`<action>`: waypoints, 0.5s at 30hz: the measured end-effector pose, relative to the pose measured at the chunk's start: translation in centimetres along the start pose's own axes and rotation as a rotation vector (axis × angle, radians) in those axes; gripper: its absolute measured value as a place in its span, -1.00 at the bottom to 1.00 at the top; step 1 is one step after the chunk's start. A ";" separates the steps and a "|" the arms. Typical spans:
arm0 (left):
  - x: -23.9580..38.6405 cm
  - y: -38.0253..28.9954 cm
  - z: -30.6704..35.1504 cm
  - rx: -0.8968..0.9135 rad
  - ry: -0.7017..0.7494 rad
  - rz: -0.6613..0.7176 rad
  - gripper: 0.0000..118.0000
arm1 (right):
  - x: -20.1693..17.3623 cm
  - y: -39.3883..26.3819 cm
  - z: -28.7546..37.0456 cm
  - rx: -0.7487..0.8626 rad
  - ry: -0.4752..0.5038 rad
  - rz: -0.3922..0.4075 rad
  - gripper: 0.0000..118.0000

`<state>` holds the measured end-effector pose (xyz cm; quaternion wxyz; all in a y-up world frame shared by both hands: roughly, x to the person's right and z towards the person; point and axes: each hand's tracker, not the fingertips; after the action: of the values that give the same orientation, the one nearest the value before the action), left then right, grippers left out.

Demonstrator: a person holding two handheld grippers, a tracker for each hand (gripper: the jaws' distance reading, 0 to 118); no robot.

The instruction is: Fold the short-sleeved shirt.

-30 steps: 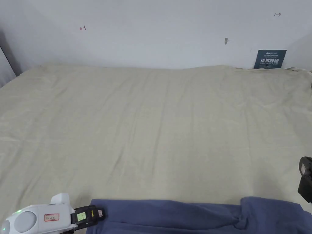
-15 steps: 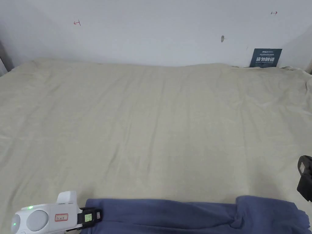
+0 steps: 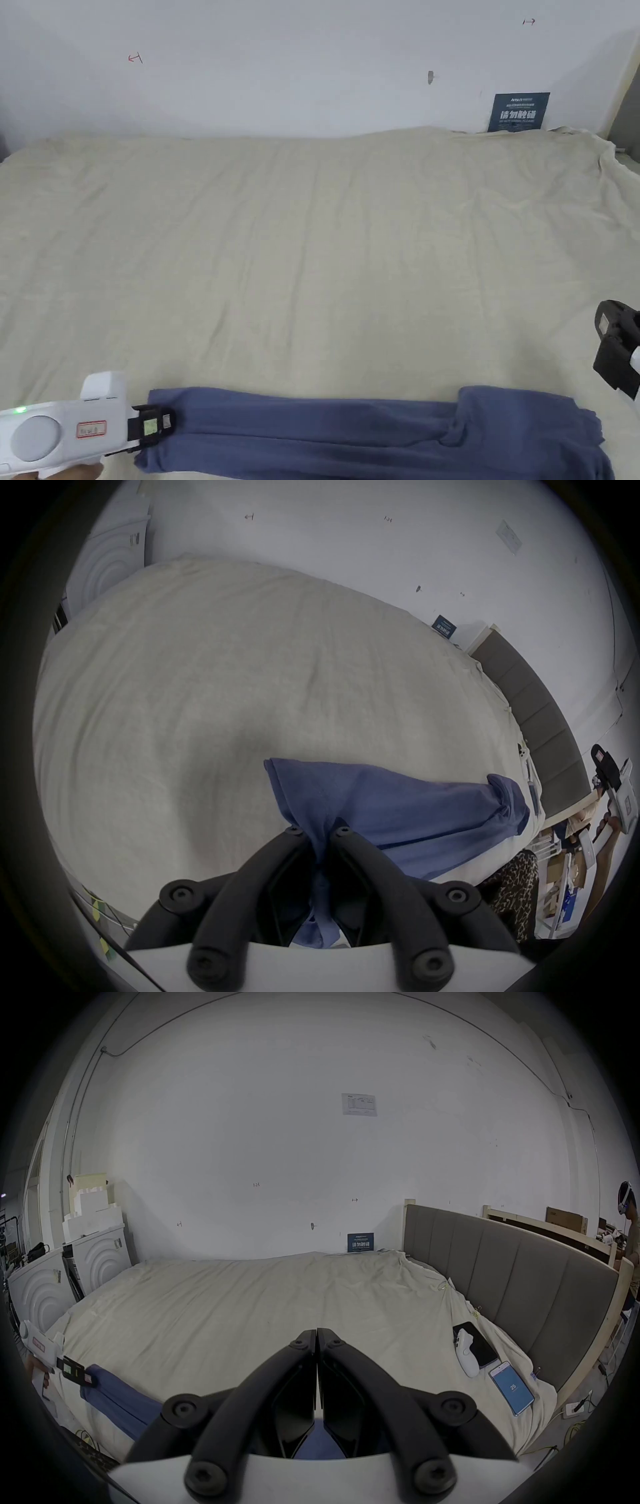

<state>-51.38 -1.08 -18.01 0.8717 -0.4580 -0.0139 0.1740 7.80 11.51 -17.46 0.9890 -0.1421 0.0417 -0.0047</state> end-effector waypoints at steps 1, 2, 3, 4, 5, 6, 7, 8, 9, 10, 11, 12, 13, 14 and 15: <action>-0.4 0.3 0.3 0.005 0.028 0.000 -0.90 | 0.2 0.0 0.1 0.003 -0.002 -0.001 -1.00; -0.8 0.4 0.7 0.006 0.047 -0.002 -0.90 | 0.3 0.1 0.2 0.006 -0.001 -0.004 -1.00; -1.2 0.5 1.1 0.003 0.061 -0.001 -0.90 | 0.5 0.1 0.3 0.009 -0.001 -0.008 -1.00; -1.6 0.6 1.5 0.001 0.079 0.005 -0.90 | 0.7 0.1 0.4 0.013 -0.001 -0.012 -1.00; -1.2 0.5 2.1 -0.004 0.095 0.011 -0.90 | 0.9 0.2 0.5 0.017 0.000 -0.015 -1.00; -1.3 0.6 2.5 -0.010 0.106 0.017 -0.90 | 1.0 0.2 0.6 0.018 0.002 -0.014 -1.00; -1.1 0.6 2.8 -0.012 0.113 0.021 -0.90 | 1.2 0.2 0.7 0.020 0.003 -0.013 -1.00; -1.1 0.8 2.9 -0.015 0.117 0.017 -0.90 | 1.3 0.2 0.8 0.020 0.004 -0.013 -1.00; -1.1 1.1 2.8 -0.024 0.129 0.029 -0.90 | 1.4 0.1 0.9 0.021 0.003 -0.014 -1.00; -0.1 1.3 3.0 -0.041 0.161 0.062 -0.90 | 1.4 0.1 1.0 0.022 0.006 -0.018 -1.00; 1.1 1.5 3.2 -0.043 0.155 0.048 -0.90 | 1.4 0.0 1.1 0.024 0.010 -0.022 -1.00; 2.2 1.6 3.5 -0.042 0.151 0.032 -0.90 | 1.4 -0.1 1.2 0.026 0.013 -0.024 -1.00; 4.5 1.6 4.1 -0.043 0.136 0.005 -0.90 | 1.5 -0.2 1.3 0.028 0.016 -0.027 -1.00; 5.8 1.8 4.3 -0.047 0.121 -0.013 -0.90 | 1.4 -0.4 1.3 0.029 0.019 -0.032 -1.00; 7.1 2.0 4.4 -0.047 0.072 -0.019 -0.90 | 1.5 -0.4 1.4 0.030 0.024 -0.036 -1.00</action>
<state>-46.11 5.69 -17.97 0.8624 -0.4839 0.0089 0.1486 9.40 11.45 -16.09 0.9901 -0.1281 0.0511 -0.0249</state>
